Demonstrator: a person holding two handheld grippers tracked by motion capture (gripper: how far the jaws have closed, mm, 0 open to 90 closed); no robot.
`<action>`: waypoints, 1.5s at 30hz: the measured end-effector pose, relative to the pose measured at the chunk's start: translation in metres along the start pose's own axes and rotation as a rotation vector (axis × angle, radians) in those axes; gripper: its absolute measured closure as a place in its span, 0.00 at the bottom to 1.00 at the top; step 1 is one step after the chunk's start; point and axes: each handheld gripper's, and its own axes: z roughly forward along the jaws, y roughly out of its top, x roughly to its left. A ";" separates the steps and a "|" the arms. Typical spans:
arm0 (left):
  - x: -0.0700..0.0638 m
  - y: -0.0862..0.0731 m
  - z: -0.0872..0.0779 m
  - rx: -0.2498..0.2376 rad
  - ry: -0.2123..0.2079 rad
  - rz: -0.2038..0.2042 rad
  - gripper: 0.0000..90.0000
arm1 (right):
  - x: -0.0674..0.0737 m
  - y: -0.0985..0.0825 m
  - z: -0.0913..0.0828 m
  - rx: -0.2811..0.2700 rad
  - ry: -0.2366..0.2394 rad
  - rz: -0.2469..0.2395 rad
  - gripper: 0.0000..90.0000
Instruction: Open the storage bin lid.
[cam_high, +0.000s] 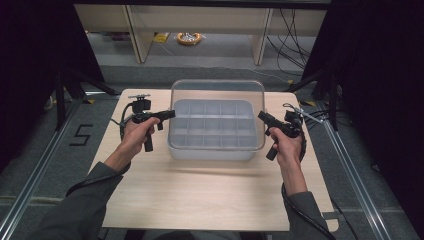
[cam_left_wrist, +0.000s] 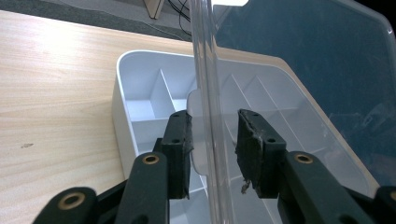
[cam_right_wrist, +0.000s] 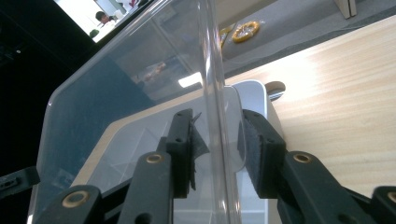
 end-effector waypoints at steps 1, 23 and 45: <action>-0.001 -0.001 -0.001 0.000 -0.004 0.004 0.72 | 0.000 -0.001 -0.004 -0.003 0.004 0.009 0.74; -0.007 -0.035 -0.036 -0.001 -0.040 0.086 0.71 | 0.003 -0.029 -0.039 -0.001 0.052 -0.047 0.76; -0.007 -0.080 -0.069 0.025 -0.079 0.102 0.71 | 0.006 -0.070 -0.073 0.026 0.100 -0.061 0.76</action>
